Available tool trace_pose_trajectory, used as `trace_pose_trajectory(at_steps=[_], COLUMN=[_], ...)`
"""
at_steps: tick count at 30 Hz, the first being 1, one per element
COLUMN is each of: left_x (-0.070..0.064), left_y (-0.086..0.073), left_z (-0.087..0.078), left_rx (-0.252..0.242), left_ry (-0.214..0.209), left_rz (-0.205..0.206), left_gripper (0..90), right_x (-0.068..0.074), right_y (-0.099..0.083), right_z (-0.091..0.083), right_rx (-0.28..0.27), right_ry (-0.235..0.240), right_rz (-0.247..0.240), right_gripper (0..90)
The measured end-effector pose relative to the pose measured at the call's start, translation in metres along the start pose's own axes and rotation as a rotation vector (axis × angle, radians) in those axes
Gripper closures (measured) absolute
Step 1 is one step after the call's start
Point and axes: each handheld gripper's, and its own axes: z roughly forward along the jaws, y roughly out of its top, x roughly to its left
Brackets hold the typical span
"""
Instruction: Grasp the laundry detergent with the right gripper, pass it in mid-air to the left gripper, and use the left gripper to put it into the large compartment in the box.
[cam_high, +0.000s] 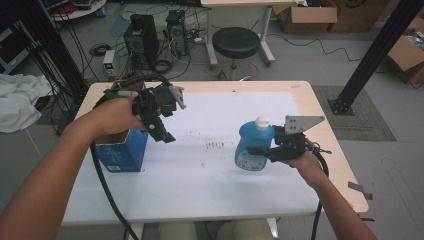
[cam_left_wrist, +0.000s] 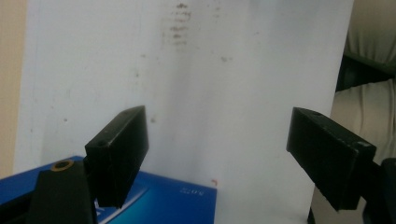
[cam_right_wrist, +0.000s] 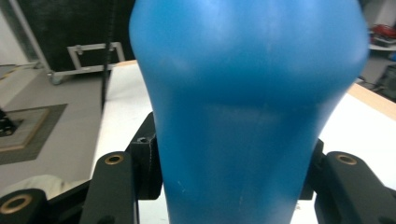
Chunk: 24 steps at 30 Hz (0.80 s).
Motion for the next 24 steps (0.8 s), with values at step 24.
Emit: trace_pose_trajectory(at_steps=[24], left_x=[-0.022], left_y=[0.05], left_z=[0.007], left_rx=[0.034], left_ry=[-0.08], left_rz=[0.05], left_gripper=[21.3], right_x=[0.008], right_y=[-0.001], right_z=[0.036], right_rx=[0.072], right_ry=[0.145], right_rz=[-0.101], right_gripper=[44.1])
